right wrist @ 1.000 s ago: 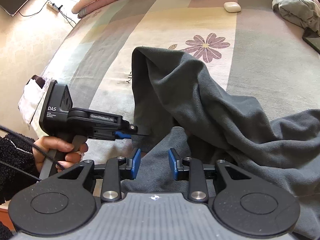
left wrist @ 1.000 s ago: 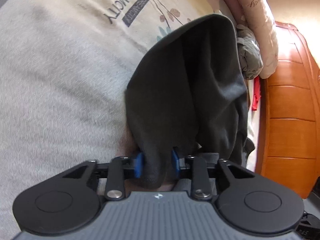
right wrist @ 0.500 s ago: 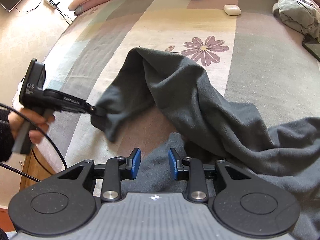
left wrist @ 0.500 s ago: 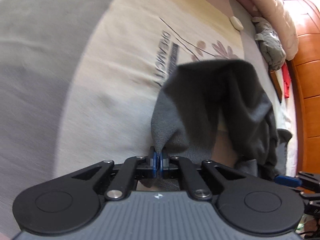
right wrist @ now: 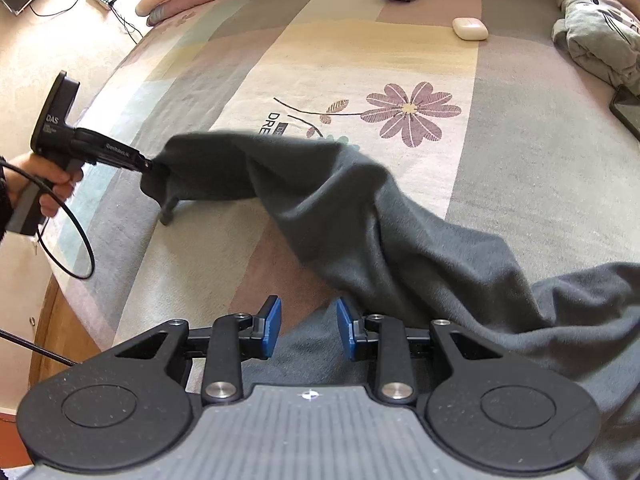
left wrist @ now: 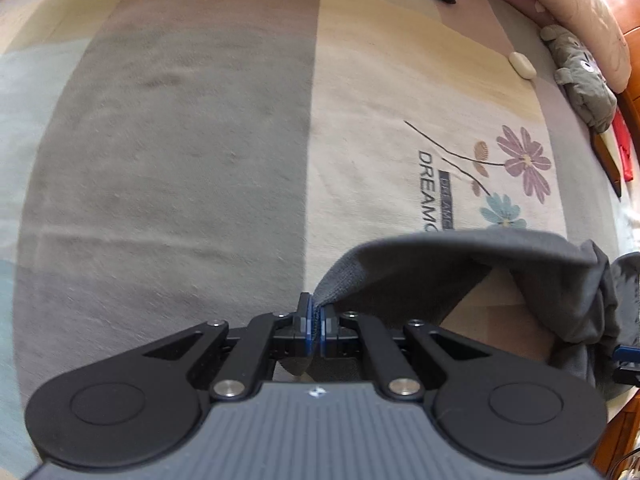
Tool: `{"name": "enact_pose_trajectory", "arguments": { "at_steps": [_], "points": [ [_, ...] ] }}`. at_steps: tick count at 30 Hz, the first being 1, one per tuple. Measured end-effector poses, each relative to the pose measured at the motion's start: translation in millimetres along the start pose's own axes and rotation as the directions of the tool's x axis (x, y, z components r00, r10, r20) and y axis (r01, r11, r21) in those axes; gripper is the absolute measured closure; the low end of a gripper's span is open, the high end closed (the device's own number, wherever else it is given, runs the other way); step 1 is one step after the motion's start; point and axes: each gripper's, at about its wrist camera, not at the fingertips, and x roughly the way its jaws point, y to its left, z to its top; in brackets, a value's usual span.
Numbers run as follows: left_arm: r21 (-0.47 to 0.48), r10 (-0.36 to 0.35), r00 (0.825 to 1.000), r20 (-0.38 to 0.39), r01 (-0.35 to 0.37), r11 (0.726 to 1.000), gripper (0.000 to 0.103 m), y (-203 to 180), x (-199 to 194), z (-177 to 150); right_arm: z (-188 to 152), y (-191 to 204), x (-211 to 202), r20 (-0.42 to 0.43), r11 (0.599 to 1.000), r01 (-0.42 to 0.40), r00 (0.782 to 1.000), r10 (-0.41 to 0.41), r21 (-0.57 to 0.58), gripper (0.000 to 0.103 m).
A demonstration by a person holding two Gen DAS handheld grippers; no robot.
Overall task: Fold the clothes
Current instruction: 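Pull the held pant leg straight with the left gripper, lay it down, open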
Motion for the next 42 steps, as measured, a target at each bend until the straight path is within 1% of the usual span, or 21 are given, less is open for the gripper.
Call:
{"name": "enact_pose_trajectory", "arguments": {
  "at_steps": [4, 10, 14, 16, 21, 28, 29, 31, 33, 35, 37, 39, 42],
  "points": [
    [0.021, 0.048, 0.999, -0.009, -0.047, 0.999, 0.101, 12.6, -6.6, 15.6, 3.8, -1.1, 1.3, 0.003, 1.000, 0.009, 1.000, -0.009, -0.004, 0.068],
    [0.065, 0.099, 0.995, -0.012, -0.098, 0.993, 0.101, 18.6, -14.2, 34.2, 9.4, -2.7, 3.2, 0.007, 1.000, 0.022, 1.000, -0.022, -0.009, 0.068],
    [0.084, 0.107, 0.994, 0.014, -0.108, 0.991, 0.101, 12.6, -13.4, 53.4, 13.2, -3.8, 4.4, 0.010, 0.999, 0.031, 0.999, -0.031, -0.012, 0.068],
    [0.092, 0.110, 0.994, 0.027, -0.112, 0.989, 0.099, 9.4, -12.8, 63.2, 15.1, -4.3, 5.1, 0.011, 0.999, 0.036, 0.999, -0.035, -0.014, 0.068],
    [0.114, 0.116, 0.991, 0.062, -0.123, 0.986, 0.099, 1.3, -11.3, 87.8, 11.9, -4.0, 9.2, 0.001, 0.999, 0.041, 0.999, -0.041, -0.014, 0.068],
    [0.148, 0.152, 0.983, 0.102, -0.166, 0.975, 0.099, -18.5, 9.3, 147.2, 8.4, -6.5, 12.6, -0.003, 0.999, 0.052, 0.999, -0.052, 0.004, 0.068],
    [0.155, 0.159, 0.982, 0.099, -0.173, 0.973, 0.098, -22.1, 13.4, 154.5, 8.2, -6.6, 12.9, -0.002, 0.999, 0.053, 0.999, -0.053, 0.007, 0.068],
    [0.170, 0.174, 0.981, 0.086, -0.186, 0.968, 0.092, -29.8, 22.1, 168.4, 7.8, -7.0, 13.6, -0.001, 0.998, 0.056, 0.998, -0.056, 0.013, 0.068],
    [0.177, 0.187, 0.978, 0.089, -0.200, 0.964, 0.090, -36.0, 28.3, 178.6, 7.5, -7.1, 13.4, 0.003, 0.998, 0.055, 0.998, -0.055, 0.018, 0.068],
    [0.178, 0.186, 0.978, 0.100, -0.201, 0.963, 0.089, -37.6, 29.3, 182.6, 7.2, -6.8, 12.5, 0.007, 0.998, 0.051, 0.999, -0.051, 0.021, 0.068],
    [0.172, 0.192, 0.976, 0.100, -0.207, 0.963, 0.087, -36.1, 28.8, 183.7, 5.9, -7.2, 11.8, 0.009, 0.999, 0.050, 0.999, -0.050, 0.022, 0.068],
    [0.163, 0.202, 0.974, 0.099, -0.217, 0.963, 0.080, -32.7, 26.9, 183.3, 4.8, -8.2, 11.6, 0.009, 0.998, 0.048, 0.999, -0.049, 0.026, 0.068],
    [0.120, 0.226, 0.968, 0.105, -0.238, 0.964, 0.075, -22.6, 21.1, 185.8, 3.4, -9.7, 11.6, 0.008, 0.998, 0.045, 0.999, -0.045, 0.036, 0.068]
  ]
}}
